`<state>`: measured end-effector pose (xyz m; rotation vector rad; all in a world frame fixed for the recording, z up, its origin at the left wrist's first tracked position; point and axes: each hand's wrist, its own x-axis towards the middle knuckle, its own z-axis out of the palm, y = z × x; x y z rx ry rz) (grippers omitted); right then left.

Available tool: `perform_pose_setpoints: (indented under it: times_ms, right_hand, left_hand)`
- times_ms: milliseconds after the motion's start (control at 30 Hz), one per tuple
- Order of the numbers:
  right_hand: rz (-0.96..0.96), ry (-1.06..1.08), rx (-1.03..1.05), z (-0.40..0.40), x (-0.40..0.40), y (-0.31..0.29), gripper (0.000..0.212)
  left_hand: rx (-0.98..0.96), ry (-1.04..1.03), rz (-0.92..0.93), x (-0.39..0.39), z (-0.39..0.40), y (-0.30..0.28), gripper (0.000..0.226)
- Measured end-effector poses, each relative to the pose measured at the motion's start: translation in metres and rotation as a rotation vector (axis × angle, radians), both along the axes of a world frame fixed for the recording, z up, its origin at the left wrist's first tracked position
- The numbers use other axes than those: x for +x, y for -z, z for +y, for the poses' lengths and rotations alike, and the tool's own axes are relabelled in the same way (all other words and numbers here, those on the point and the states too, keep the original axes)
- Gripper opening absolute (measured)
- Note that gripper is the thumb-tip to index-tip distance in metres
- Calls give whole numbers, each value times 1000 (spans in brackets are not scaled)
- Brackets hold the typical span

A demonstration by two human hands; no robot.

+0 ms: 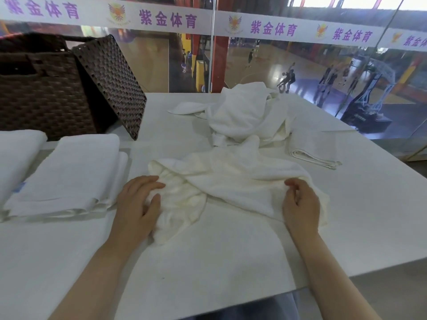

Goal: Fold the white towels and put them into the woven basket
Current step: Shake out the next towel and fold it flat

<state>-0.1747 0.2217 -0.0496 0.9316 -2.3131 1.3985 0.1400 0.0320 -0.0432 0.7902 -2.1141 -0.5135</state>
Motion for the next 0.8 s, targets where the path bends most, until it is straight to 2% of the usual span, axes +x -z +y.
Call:
perform_pose_setpoints:
  times_ms: [67,133,233,300,400,500,567,667,733,800]
  right_hand:
    - [81,147,104,3,-10,4,34]
    - [25,234,230,5,-16,7,48]
    - [-49,257,396,4,-17,11,71]
    - [-23,238,415,4,-18,12,68]
    - [11,206,334,5,-16,6,62]
    - [83,154,246,11,-12,2,56]
    - [95,103,173,14,-11,2,52]
    - [124,57,94,15,-8,3,36]
    - [197,47,74,16,-9,6,24]
    - [204,30,83,16,-8,6,18]
  left_hand:
    - [22,152,-7,5,9,-3,27]
    - [70,262,-40,12,18,-2,29]
    - [193,316,-75,22,26,2,38]
    - [239,342,-113,26,30,3,44]
    - [202,356,-144,29,31,4,50]
    - [169,336,-147,33,32,6,35]
    - [171,332,-113,35,37,3,26]
    - [231,337,-2,42,43,-1,28]
    - [325,287,66,46,42,-3,34]
    - [381,184,85,45,44,-5,28]
